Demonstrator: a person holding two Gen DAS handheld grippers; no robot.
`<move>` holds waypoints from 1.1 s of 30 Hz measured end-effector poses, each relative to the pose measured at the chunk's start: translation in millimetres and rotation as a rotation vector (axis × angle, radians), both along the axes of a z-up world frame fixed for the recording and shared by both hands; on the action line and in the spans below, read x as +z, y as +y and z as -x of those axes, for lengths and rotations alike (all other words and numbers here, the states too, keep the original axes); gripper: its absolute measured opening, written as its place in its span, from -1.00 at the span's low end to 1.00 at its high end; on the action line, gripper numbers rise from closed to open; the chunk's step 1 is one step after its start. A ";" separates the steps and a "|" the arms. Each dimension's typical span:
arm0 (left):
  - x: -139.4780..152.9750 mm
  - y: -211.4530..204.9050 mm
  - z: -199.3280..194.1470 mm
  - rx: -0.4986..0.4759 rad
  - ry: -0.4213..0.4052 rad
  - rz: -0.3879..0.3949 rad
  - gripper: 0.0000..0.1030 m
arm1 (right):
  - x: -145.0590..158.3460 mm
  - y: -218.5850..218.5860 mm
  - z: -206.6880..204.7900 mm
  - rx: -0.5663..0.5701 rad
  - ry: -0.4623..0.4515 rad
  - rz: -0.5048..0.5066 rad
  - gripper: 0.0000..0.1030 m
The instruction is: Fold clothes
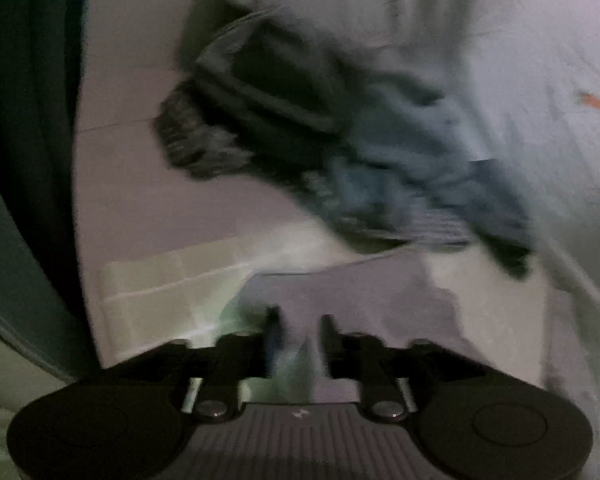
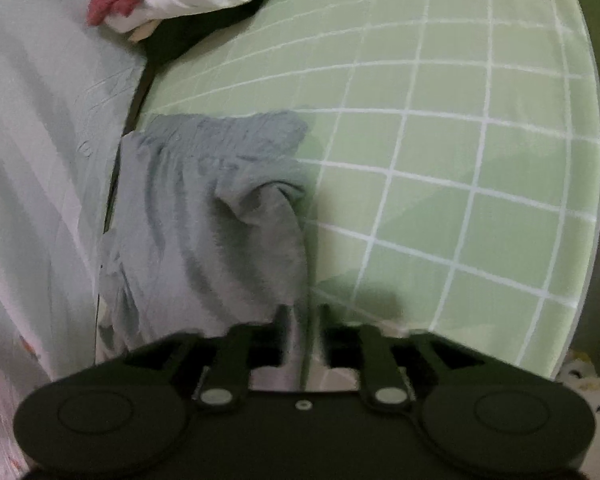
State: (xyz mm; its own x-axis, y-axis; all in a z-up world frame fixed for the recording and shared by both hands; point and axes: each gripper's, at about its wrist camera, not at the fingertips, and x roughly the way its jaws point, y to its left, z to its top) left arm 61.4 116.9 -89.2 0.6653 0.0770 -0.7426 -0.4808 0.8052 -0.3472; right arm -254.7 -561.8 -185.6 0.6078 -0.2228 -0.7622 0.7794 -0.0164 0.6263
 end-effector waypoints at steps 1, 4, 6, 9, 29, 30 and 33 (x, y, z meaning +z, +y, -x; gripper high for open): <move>5.9 -14.0 -0.3 -0.039 -0.010 -0.025 0.16 | 4.8 -0.8 -0.4 0.018 0.012 0.022 0.00; 20.6 -56.6 -1.0 -0.153 -0.033 -0.087 0.24 | 17.9 -6.8 -5.1 0.088 0.072 0.101 0.21; 18.7 -86.9 -1.1 -0.216 -0.019 -0.089 0.36 | 23.6 -13.6 -8.5 0.124 0.095 0.146 0.48; 15.8 -132.4 -1.2 -0.312 0.002 -0.091 0.40 | 27.0 -25.4 -12.5 0.145 0.113 0.195 0.64; -38.5 -344.1 59.6 -0.626 0.201 -0.228 0.48 | 23.3 -96.5 -63.9 0.387 0.235 0.374 -0.18; -40.1 -347.5 61.8 -0.625 0.209 -0.246 0.49 | 23.9 -95.0 -64.0 0.415 0.246 0.401 -0.36; -44.3 -356.0 68.2 -0.625 0.227 -0.291 0.54 | 27.0 -93.3 -58.0 0.470 0.297 0.494 -0.66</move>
